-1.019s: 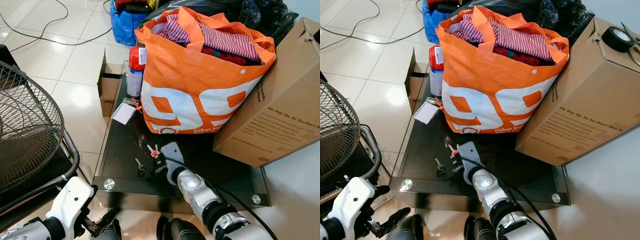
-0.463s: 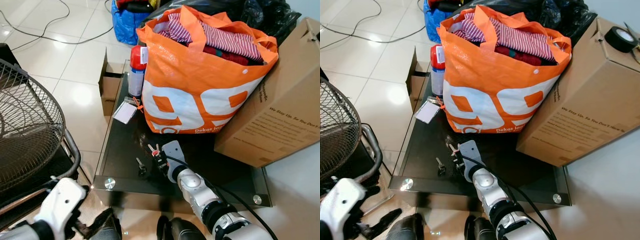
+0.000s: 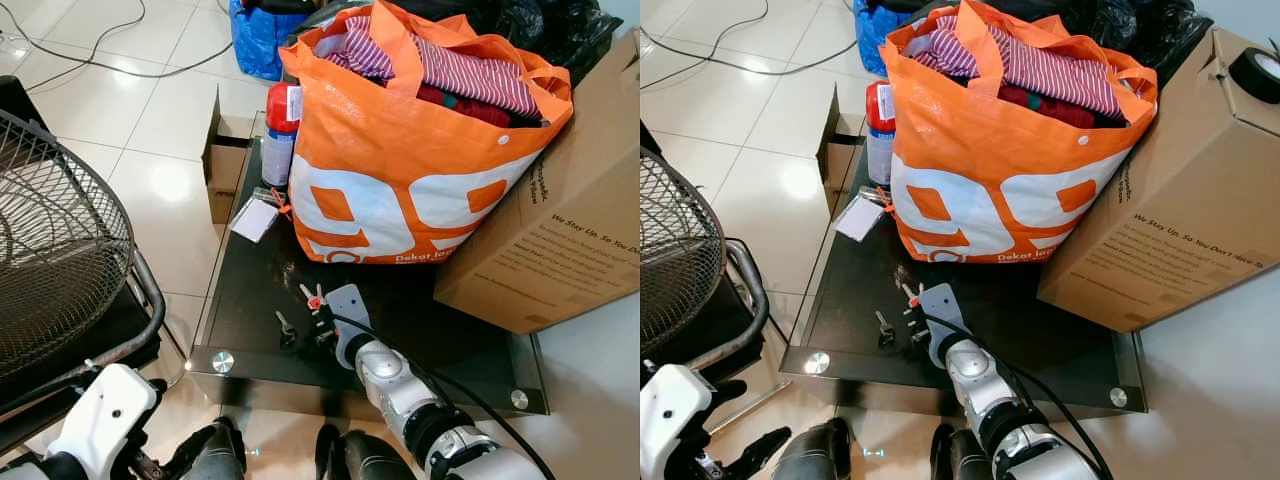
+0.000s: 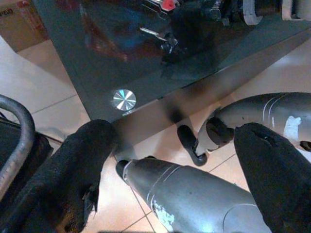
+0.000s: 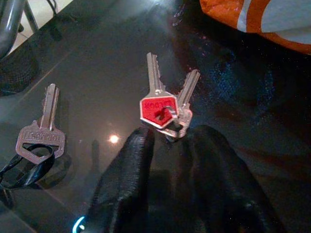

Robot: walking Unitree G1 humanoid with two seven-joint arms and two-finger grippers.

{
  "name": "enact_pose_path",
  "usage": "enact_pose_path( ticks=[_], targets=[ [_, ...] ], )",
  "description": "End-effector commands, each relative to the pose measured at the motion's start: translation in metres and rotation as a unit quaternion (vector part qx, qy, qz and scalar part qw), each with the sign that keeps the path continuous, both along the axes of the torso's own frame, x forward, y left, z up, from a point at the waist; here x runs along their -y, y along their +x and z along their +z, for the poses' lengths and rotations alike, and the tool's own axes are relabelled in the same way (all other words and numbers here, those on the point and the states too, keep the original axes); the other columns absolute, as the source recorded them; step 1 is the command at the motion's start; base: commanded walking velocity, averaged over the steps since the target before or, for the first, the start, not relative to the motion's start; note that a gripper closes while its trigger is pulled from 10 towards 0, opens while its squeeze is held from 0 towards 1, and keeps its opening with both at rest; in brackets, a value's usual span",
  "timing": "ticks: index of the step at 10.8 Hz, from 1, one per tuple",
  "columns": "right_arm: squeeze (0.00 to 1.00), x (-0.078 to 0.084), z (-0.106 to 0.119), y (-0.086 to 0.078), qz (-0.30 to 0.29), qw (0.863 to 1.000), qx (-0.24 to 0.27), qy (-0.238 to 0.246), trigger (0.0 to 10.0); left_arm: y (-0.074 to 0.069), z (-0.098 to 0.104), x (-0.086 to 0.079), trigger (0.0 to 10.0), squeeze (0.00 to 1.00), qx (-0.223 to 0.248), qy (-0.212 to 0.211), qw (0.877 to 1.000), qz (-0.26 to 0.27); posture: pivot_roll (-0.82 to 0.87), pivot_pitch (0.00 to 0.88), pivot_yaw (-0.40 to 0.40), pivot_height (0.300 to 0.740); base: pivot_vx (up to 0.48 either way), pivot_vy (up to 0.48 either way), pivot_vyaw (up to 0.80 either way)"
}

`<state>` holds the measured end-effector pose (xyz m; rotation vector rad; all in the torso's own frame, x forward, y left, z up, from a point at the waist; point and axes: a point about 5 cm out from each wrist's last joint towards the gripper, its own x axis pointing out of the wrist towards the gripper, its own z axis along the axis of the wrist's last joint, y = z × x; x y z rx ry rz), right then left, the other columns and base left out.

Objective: Hang keys on a hook

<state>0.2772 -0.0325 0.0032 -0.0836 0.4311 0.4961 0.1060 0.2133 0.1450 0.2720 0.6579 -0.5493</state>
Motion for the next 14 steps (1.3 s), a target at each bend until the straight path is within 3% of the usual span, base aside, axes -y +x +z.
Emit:
enact_pose_path(
  ticks=[1,7,8,9,10,13,14],
  targets=[
    [0.0,-0.064,0.012,-0.021,0.03,0.996,-0.023,0.085,2.8,-0.005,0.001,0.003,10.0,0.0,-0.009,-0.006,1.0,-0.007,0.17,0.264,-0.165,0.74,0.0,0.0,0.0],
    [0.0,-0.063,0.014,-0.021,0.03,0.995,-0.012,0.099,2.6,-0.007,-0.001,0.005,10.0,0.0,-0.016,-0.012,1.0,-0.007,0.16,0.251,-0.166,0.74,0.0,0.0,0.0],
    [0.0,-0.058,0.013,-0.02,0.031,0.995,-0.005,0.096,1.2,-0.005,-0.005,0.008,10.0,0.0,-0.016,-0.019,1.0,-0.009,0.14,0.229,-0.167,0.74,0.0,0.0,0.0],
    [0.0,-0.054,0.013,-0.018,0.03,0.995,-0.001,0.094,0.7,-0.003,-0.008,0.01,10.0,0.0,-0.014,-0.023,1.0,-0.011,0.13,0.206,-0.167,0.74,0.0,0.0,0.0],
    [0.0,-0.043,0.015,-0.012,0.022,0.995,0.012,0.093,0.0,0.007,-0.013,0.012,10.0,0.0,-0.002,-0.029,0.999,-0.012,0.11,0.162,-0.163,0.74,0.0,0.0,0.0],
    [0.0,0.003,0.023,0.01,0.03,0.996,0.059,0.053,0.0,0.052,-0.032,0.027,10.0,0.0,0.049,-0.055,0.997,-0.026,0.02,0.001,-0.123,0.74,0.0,0.0,0.0],
    [0.0,0.014,0.027,0.014,0.024,0.996,0.069,0.049,0.0,0.062,-0.036,0.031,10.0,0.0,0.061,-0.055,0.996,-0.026,0.0,0.0,-0.109,0.74,0.0,0.0,0.0]
  ],
)
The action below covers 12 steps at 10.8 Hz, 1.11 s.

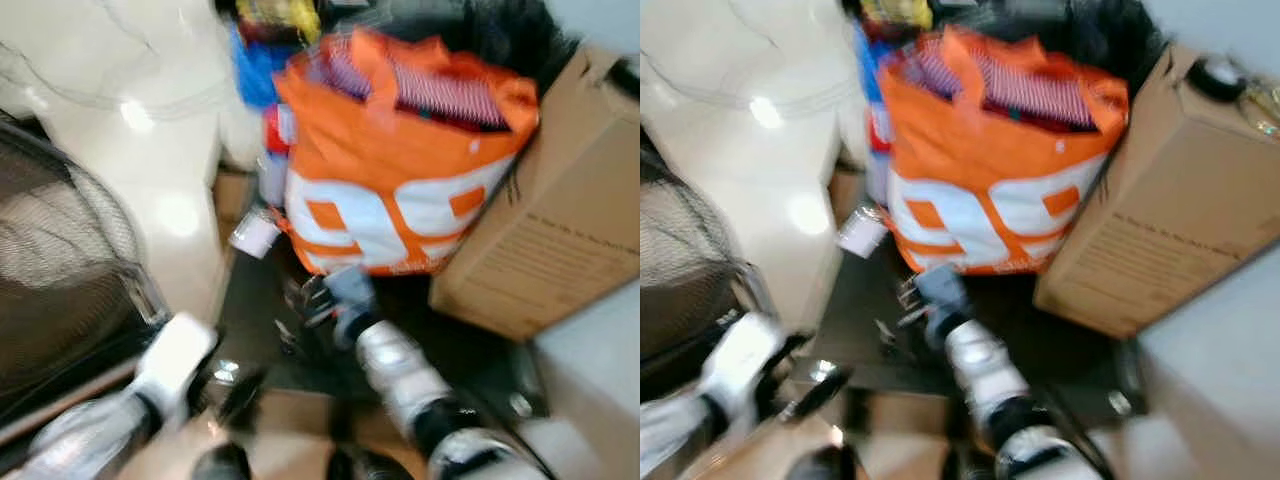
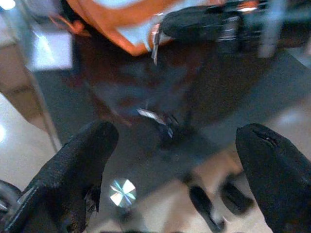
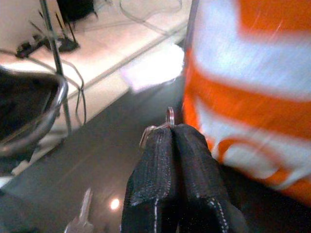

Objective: Hang keys on a hook

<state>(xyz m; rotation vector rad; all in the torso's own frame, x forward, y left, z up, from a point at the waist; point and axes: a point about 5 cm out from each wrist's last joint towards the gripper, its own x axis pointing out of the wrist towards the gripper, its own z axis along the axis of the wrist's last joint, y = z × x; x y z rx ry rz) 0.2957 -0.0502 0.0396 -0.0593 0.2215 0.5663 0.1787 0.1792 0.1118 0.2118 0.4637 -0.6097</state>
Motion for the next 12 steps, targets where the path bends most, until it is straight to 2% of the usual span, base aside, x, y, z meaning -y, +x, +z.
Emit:
enact_pose_path(
  ticks=[1,2,4,5,6,7,9,10,12],
  targets=[
    [0.0,0.013,-0.001,-0.002,-0.009,1.0,-0.006,0.0,0.0,0.006,-0.006,0.004,10.0,0.0,0.004,0.004,1.0,0.003,-0.02,0.0,-0.092,0.74,0.0,0.0,0.0],
    [0.0,0.03,0.003,-0.004,-0.03,1.0,0.003,0.006,0.0,0.019,-0.009,0.007,10.0,0.0,0.022,0.009,1.0,0.01,-0.02,0.0,-0.078,0.74,0.0,0.0,0.0],
    [0.0,0.062,0.013,-0.014,-0.085,0.996,0.017,0.019,0.0,0.033,-0.005,0.007,10.0,0.0,0.057,0.01,0.998,0.037,-0.01,0.0,-0.067,0.74,0.0,0.0,0.0],
    [0.0,0.075,0.025,-0.015,-0.116,0.992,0.027,0.044,0.0,0.043,-0.001,0.006,10.0,0.0,0.085,0.004,0.994,0.067,0.0,0.0,-0.063,0.74,0.0,0.0,0.0],
    [0.0,0.081,0.034,-0.015,-0.131,0.989,0.04,0.056,0.0,0.048,0.005,0.006,10.0,0.0,0.102,-0.004,0.991,0.086,0.0,0.0,-0.063,0.74,0.0,0.0,0.0],
    [0.0,0.094,0.054,-0.019,-0.166,0.981,0.073,0.072,0.0,0.058,0.015,0.004,10.0,0.0,0.134,-0.01,0.984,0.117,0.01,0.0,-0.062,0.74,0.0,0.0,0.0],
    [0.0,0.106,0.073,-0.03,-0.209,0.97,0.089,0.084,0.0,0.067,0.02,0.003,10.0,0.0,0.164,0.0,0.978,0.127,0.02,0.0,-0.061,0.74,0.0,0.0,0.0],
    [0.0,0.106,0.076,-0.035,-0.223,0.967,0.084,0.084,0.0,0.071,0.019,0.003,10.0,0.0,0.171,0.005,0.977,0.127,0.01,0.0,-0.055,0.74,0.0,0.0,0.0],
    [0.0,0.105,0.076,-0.039,-0.245,0.964,0.071,0.08,1.4,0.079,0.019,0.005,10.0,0.0,0.178,0.001,0.975,0.13,0.0,0.0,-0.038,0.74,0.0,0.0,0.0]
  ],
)
